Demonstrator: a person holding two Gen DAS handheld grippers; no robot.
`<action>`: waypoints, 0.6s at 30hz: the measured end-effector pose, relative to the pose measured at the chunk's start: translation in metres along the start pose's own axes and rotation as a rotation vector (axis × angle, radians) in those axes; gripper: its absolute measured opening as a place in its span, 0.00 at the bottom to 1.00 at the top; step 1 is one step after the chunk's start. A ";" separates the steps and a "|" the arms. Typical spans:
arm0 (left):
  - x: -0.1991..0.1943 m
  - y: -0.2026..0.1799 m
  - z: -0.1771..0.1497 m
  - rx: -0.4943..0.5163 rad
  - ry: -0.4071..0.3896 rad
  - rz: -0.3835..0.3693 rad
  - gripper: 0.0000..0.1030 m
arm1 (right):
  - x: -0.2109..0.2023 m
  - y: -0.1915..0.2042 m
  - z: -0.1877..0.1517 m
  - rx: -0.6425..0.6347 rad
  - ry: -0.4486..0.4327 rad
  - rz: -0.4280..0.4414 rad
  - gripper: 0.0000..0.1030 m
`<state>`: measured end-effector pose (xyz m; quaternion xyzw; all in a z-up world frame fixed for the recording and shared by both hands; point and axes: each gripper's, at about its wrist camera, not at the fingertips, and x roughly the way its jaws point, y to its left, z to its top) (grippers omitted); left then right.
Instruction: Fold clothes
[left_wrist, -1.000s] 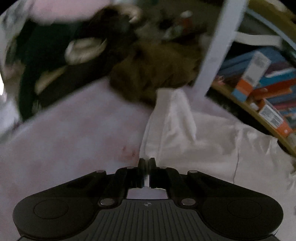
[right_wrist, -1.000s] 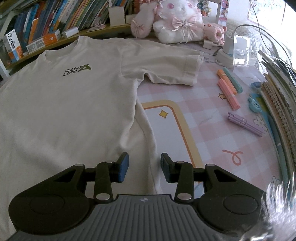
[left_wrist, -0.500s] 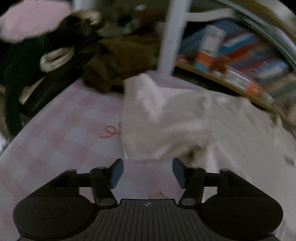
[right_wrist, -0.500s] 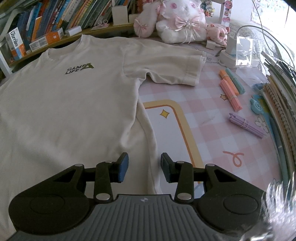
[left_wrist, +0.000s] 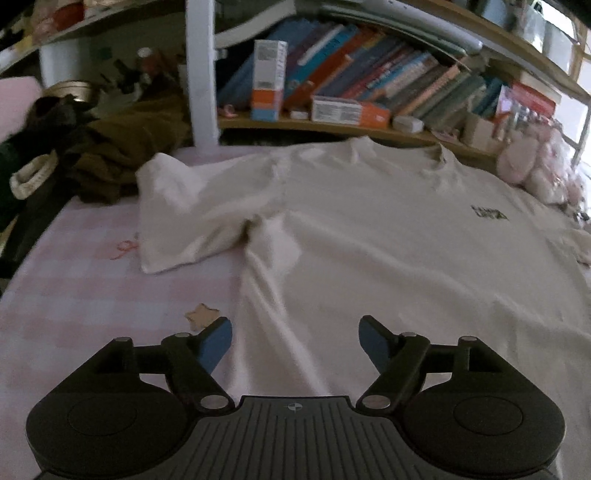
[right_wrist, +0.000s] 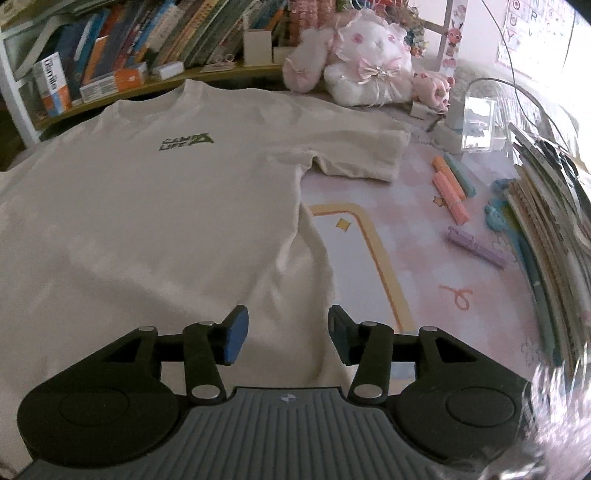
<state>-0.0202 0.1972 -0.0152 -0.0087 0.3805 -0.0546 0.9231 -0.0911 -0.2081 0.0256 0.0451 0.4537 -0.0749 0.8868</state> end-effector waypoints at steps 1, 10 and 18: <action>-0.001 -0.002 -0.001 -0.008 0.000 -0.004 0.75 | -0.002 0.001 -0.003 -0.001 0.001 0.002 0.44; -0.035 -0.024 -0.021 -0.077 -0.024 0.026 0.77 | -0.015 0.001 -0.025 -0.079 -0.002 0.088 0.44; -0.073 -0.066 -0.057 -0.111 0.014 0.120 0.78 | -0.026 -0.033 -0.047 -0.154 -0.021 0.185 0.46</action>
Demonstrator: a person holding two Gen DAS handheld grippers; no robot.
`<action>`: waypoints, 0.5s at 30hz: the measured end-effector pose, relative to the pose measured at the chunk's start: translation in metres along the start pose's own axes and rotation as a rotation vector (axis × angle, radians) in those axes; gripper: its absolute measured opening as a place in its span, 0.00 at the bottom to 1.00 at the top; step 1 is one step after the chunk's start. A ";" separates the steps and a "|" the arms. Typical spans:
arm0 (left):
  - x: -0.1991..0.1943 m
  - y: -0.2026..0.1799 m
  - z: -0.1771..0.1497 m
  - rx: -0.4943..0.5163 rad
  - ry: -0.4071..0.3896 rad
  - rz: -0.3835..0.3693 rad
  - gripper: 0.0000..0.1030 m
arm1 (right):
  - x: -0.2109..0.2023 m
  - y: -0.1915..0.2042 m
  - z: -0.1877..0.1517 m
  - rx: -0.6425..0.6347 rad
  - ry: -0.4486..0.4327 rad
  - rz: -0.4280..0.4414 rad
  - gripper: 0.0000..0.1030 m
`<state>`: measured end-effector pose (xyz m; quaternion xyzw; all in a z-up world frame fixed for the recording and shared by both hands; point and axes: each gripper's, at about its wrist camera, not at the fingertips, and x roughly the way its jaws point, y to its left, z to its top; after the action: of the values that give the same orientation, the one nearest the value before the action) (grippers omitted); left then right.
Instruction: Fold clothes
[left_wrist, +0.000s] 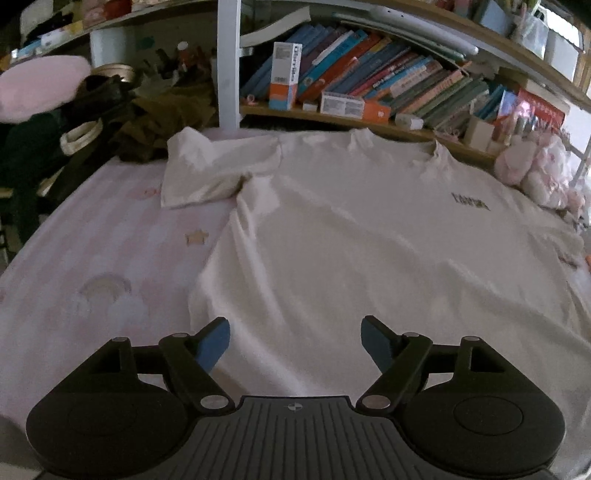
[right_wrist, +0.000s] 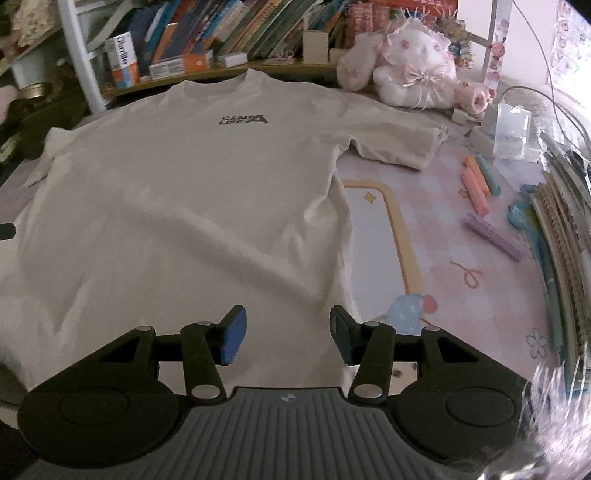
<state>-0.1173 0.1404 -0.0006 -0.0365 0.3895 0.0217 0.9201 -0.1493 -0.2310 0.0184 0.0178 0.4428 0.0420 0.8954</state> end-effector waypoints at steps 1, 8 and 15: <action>-0.005 -0.004 -0.007 -0.003 0.007 0.013 0.78 | -0.002 -0.004 -0.004 -0.006 0.001 0.010 0.46; -0.034 -0.023 -0.050 -0.088 0.065 0.063 0.78 | -0.013 -0.029 -0.037 -0.028 0.037 0.074 0.46; -0.035 -0.028 -0.064 -0.244 0.109 0.014 0.76 | -0.024 -0.045 -0.060 -0.007 0.060 0.097 0.46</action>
<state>-0.1856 0.1067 -0.0187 -0.1465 0.4338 0.0733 0.8860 -0.2085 -0.2783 -0.0020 0.0350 0.4679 0.0872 0.8788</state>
